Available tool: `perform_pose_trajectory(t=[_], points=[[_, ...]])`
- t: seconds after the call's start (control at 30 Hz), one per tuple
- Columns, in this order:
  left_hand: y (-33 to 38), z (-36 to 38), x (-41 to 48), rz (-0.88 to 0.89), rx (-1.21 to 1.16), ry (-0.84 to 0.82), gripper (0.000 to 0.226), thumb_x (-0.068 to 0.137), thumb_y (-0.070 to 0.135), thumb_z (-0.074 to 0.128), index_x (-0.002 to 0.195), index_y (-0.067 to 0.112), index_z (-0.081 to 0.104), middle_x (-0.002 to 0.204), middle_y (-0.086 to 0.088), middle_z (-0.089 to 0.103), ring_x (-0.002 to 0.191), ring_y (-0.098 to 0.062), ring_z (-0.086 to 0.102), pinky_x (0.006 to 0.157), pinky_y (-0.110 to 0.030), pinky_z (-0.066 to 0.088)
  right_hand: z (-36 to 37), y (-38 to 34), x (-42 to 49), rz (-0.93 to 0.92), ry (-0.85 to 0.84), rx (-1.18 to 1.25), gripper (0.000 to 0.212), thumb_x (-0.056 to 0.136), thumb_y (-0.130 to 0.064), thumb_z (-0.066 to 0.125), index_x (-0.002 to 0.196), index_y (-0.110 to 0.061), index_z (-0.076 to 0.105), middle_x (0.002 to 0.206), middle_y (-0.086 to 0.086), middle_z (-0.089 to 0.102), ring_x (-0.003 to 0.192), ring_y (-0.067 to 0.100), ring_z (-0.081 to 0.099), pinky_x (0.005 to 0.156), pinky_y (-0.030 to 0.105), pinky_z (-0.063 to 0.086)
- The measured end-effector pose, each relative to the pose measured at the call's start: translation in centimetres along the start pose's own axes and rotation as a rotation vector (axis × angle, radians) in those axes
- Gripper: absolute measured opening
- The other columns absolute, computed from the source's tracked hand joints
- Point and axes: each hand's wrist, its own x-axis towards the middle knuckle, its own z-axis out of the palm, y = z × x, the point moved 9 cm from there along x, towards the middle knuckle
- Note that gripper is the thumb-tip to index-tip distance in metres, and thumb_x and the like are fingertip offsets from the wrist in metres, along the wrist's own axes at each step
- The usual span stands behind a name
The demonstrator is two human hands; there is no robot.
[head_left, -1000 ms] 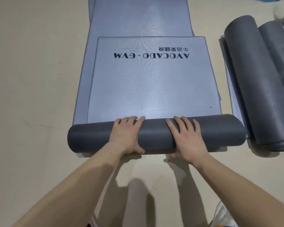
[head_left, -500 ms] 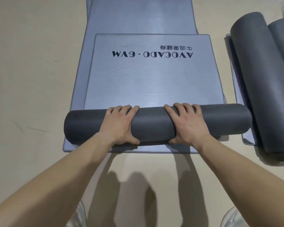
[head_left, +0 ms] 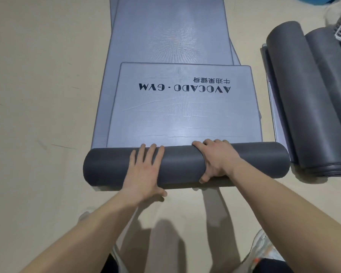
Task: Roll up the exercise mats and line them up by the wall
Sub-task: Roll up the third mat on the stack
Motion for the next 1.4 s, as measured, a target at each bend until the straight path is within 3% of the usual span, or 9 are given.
perform_pose_trajectory(t=[0.27, 0.47, 0.6, 0.73, 0.9, 1.07, 1.17, 1.27, 1.4], points=[[-2.2, -2.7, 6.5, 0.129, -0.249, -0.218, 0.137, 0.057, 0.065, 0.090, 0.164, 0.027, 0.013, 0.162, 0.004, 0.034, 0.147, -0.022, 0.031, 0.123, -0.043, 0.019, 2.2, 0.0, -2.9, 0.143, 0.355, 0.013, 0.143, 0.046, -0.078, 0.083, 0.161, -0.027, 0.015, 0.166, 0.011, 0.024, 0.153, 0.034, 0.018, 0.124, 0.055, 0.010], [-2.9, -3.6, 5.0, 0.032, -0.081, 0.082, 0.139, 0.056, 0.089, 0.069, 0.163, 0.028, 0.004, 0.169, -0.006, 0.017, 0.155, -0.034, 0.015, 0.126, -0.050, 0.011, -2.6, 2.9, 3.0, 0.061, 0.193, 0.087, 0.140, 0.044, -0.083, 0.079, 0.159, -0.034, 0.016, 0.161, 0.001, 0.029, 0.149, 0.024, 0.026, 0.122, 0.047, 0.016], [-3.3, -4.0, 7.5, 0.046, 0.017, 0.162, 0.134, 0.049, 0.084, 0.074, 0.158, 0.030, 0.016, 0.160, -0.001, 0.033, 0.144, -0.027, 0.035, 0.120, -0.043, 0.023, -1.4, 2.8, 2.5, 0.080, 0.329, -0.039, 0.146, 0.039, -0.081, 0.082, 0.159, -0.026, 0.020, 0.158, 0.013, 0.033, 0.145, 0.036, 0.030, 0.120, 0.057, 0.020], [-4.2, -5.3, 10.0, 0.095, -0.009, 0.087, 0.128, 0.049, 0.085, 0.071, 0.156, 0.032, 0.023, 0.150, 0.003, 0.046, 0.131, -0.025, 0.049, 0.113, -0.042, 0.035, -2.2, 3.5, 3.7, 0.036, 0.446, -0.125, 0.134, 0.041, -0.073, 0.084, 0.153, -0.023, 0.030, 0.144, 0.011, 0.048, 0.128, 0.037, 0.047, 0.110, 0.054, 0.033], [-4.2, -5.4, 10.1, 0.065, -0.063, -0.099, 0.124, 0.046, 0.082, 0.077, 0.150, 0.032, 0.030, 0.130, 0.000, 0.058, 0.109, -0.029, 0.060, 0.093, -0.042, 0.049, -3.4, 3.1, 3.9, -0.007, 0.252, -0.145, 0.120, 0.052, -0.074, 0.074, 0.151, -0.031, 0.021, 0.137, 0.003, 0.051, 0.119, 0.032, 0.054, 0.104, 0.047, 0.040], [-3.3, -1.1, 4.9, 0.068, -0.156, -0.328, 0.128, 0.046, 0.078, 0.080, 0.153, 0.034, 0.026, 0.131, 0.004, 0.057, 0.116, -0.026, 0.058, 0.100, -0.042, 0.048, 0.3, 0.1, -0.8, -0.039, 0.091, -0.086, 0.117, 0.054, -0.072, 0.074, 0.150, -0.033, 0.020, 0.135, 0.001, 0.051, 0.118, 0.030, 0.055, 0.103, 0.045, 0.041], [-2.0, -1.3, 2.2, 0.069, -0.063, -0.205, 0.129, 0.052, 0.081, 0.075, 0.158, 0.034, 0.018, 0.146, 0.003, 0.048, 0.131, -0.025, 0.050, 0.113, -0.044, 0.036, 1.4, -0.5, -2.0, -0.017, 0.037, -0.044, 0.116, 0.050, -0.071, 0.078, 0.146, -0.035, 0.024, 0.131, 0.001, 0.054, 0.114, 0.030, 0.057, 0.101, 0.044, 0.044], [-0.4, -1.2, -0.5, -0.013, -0.010, -0.066, 0.141, 0.056, 0.086, 0.071, 0.161, 0.029, -0.004, 0.167, -0.007, 0.014, 0.154, -0.036, 0.013, 0.125, -0.053, 0.010, 0.2, 0.0, -1.3, -0.009, -0.037, 0.049, 0.117, 0.044, -0.069, 0.084, 0.143, -0.038, 0.029, 0.125, -0.001, 0.057, 0.108, 0.028, 0.059, 0.094, 0.042, 0.049], [-1.3, -2.0, 1.3, -0.025, -0.106, -0.029, 0.133, 0.061, 0.079, 0.077, 0.160, 0.035, 0.000, 0.169, -0.001, 0.012, 0.156, -0.029, 0.007, 0.125, -0.051, 0.006, 0.2, 0.2, -1.5, 0.090, 0.104, 0.012, 0.136, 0.049, -0.070, 0.085, 0.157, -0.034, 0.011, 0.147, 0.003, 0.044, 0.134, 0.031, 0.044, 0.116, 0.056, 0.028]])
